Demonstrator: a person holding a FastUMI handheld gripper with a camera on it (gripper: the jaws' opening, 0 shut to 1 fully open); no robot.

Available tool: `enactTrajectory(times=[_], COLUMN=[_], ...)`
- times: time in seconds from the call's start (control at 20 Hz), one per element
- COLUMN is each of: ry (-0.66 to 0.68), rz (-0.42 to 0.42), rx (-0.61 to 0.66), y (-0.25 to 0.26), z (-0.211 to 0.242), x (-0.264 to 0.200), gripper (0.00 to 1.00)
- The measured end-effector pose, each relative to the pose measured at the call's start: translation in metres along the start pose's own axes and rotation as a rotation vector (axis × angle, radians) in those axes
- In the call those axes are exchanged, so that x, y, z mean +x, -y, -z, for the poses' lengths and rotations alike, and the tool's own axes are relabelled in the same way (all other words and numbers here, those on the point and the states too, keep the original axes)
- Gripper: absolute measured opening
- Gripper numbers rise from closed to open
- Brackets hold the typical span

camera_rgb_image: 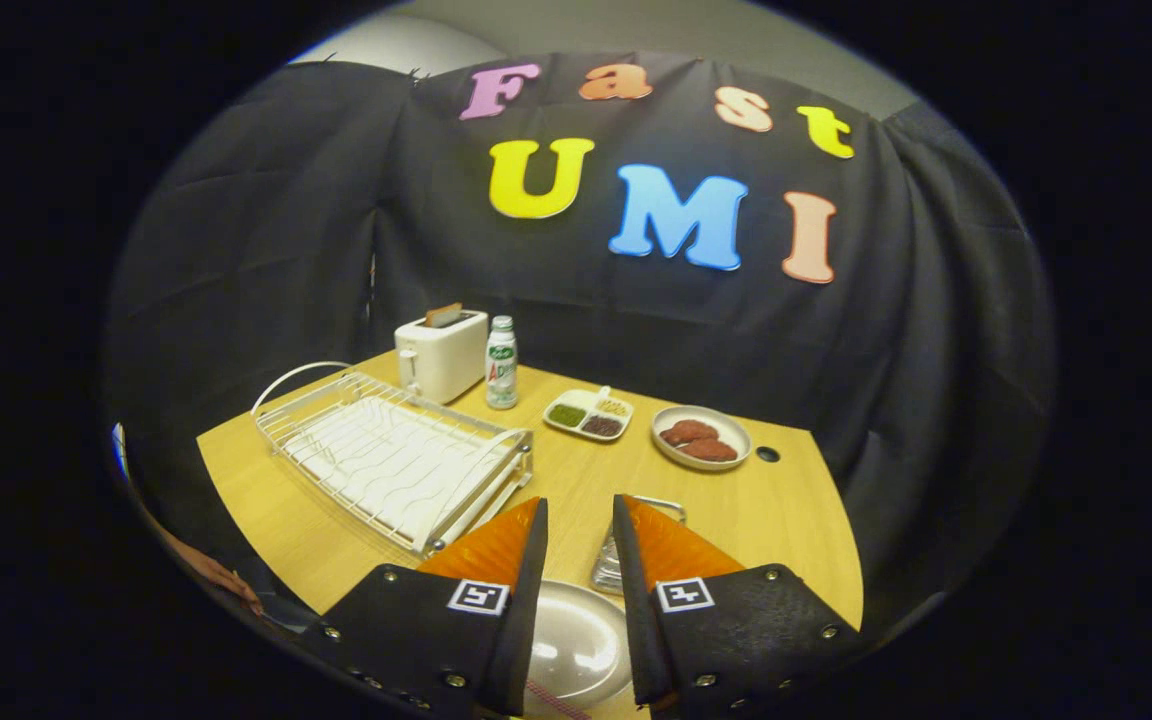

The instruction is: Take the plate from the dish rack, then take the spoon from the basket and place it into the plate.

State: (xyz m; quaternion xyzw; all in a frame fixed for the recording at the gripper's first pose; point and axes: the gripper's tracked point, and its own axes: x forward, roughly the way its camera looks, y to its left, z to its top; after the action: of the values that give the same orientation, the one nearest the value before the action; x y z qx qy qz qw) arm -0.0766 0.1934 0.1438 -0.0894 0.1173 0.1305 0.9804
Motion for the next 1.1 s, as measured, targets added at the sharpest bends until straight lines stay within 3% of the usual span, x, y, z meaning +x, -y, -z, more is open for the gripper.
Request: enactTrajectory(times=[0.2,0.25,0.35,0.45,0.75,1.1], ry=[0.146,0.198,0.305,0.387,0.373,0.398], rz=[0.116,0.136,0.185,0.195,0.235,0.182], rx=[0.050,0.064,0.075,0.070,0.051,0.076], y=[0.055,0.065,0.089,0.098,0.126,0.143], z=[-0.050,-0.065,-0.090,-0.103,-0.075,-0.037], x=[-0.034,-0.043,-0.055,-0.066,-0.065,-0.046], gripper=[0.39,0.44,0.96,0.96,0.96,0.96])
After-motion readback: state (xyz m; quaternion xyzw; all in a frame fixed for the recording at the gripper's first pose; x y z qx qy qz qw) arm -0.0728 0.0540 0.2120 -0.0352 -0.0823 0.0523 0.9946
